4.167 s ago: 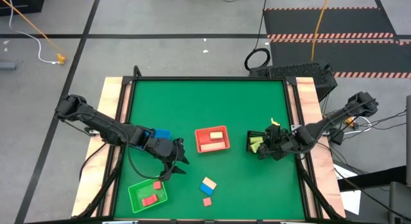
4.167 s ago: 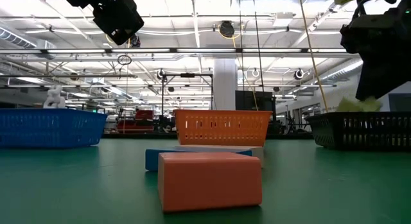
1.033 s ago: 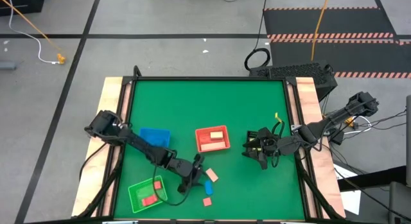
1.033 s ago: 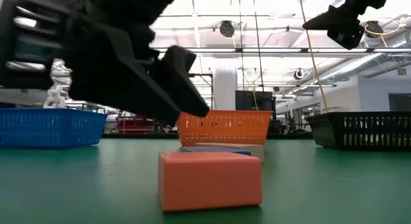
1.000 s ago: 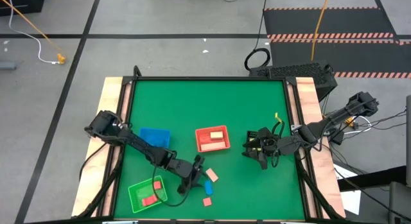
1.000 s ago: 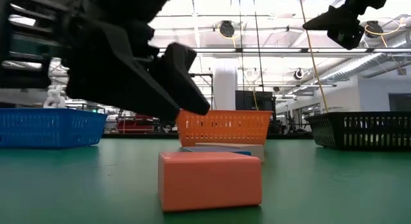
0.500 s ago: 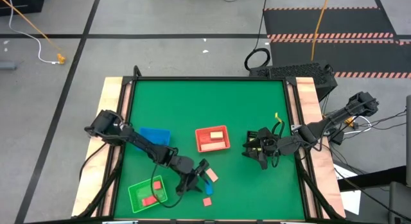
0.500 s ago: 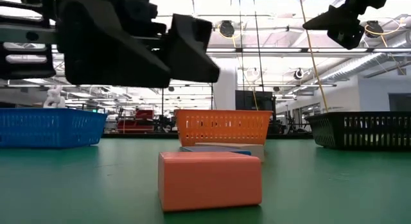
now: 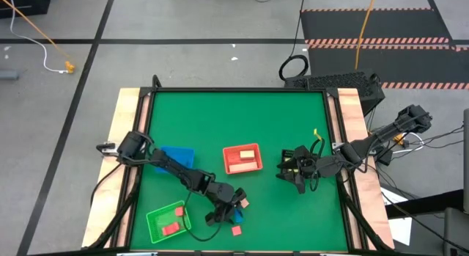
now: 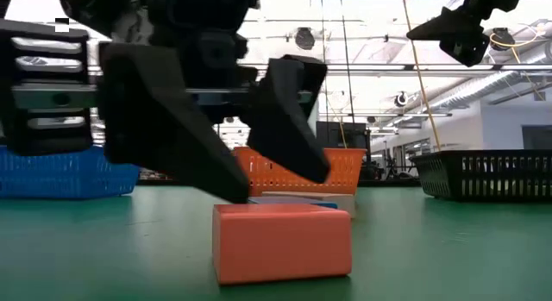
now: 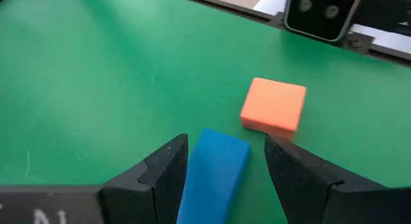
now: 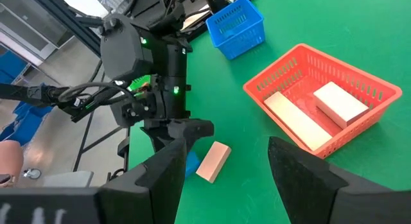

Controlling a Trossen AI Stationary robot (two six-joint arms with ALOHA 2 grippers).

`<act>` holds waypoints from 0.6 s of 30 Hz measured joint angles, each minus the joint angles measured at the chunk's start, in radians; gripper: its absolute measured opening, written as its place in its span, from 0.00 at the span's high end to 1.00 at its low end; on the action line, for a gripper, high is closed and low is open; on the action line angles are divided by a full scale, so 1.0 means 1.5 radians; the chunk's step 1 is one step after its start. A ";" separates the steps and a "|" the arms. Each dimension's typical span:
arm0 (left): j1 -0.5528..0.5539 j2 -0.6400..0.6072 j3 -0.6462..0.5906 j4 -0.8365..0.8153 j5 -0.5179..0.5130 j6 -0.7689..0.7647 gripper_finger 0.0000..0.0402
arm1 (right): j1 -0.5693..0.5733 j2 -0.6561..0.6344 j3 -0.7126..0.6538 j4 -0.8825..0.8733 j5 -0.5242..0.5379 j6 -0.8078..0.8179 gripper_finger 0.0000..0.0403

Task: Sort & place blocks by color
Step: Put the blue block into the blue bin

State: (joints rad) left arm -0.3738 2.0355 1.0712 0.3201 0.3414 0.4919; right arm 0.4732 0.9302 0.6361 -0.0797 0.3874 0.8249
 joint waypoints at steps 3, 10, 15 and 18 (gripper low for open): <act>0.009 0.006 0.019 -0.018 0.013 -0.001 0.48 | 0.000 0.000 0.000 0.000 0.000 0.000 0.48; 0.023 0.006 0.036 -0.097 0.022 -0.012 0.48 | 0.000 0.000 0.000 0.000 0.000 0.000 0.48; 0.030 0.006 0.036 -0.125 0.020 -0.005 0.48 | 0.000 0.000 0.000 0.000 0.000 0.000 0.48; 0.035 0.006 0.036 -0.140 0.018 -0.021 0.48 | 0.000 0.000 0.000 0.000 0.000 0.000 0.48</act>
State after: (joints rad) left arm -0.3219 2.0449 1.1252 0.1103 0.3687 0.4604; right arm 0.4731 0.9304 0.6361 -0.0799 0.3874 0.8249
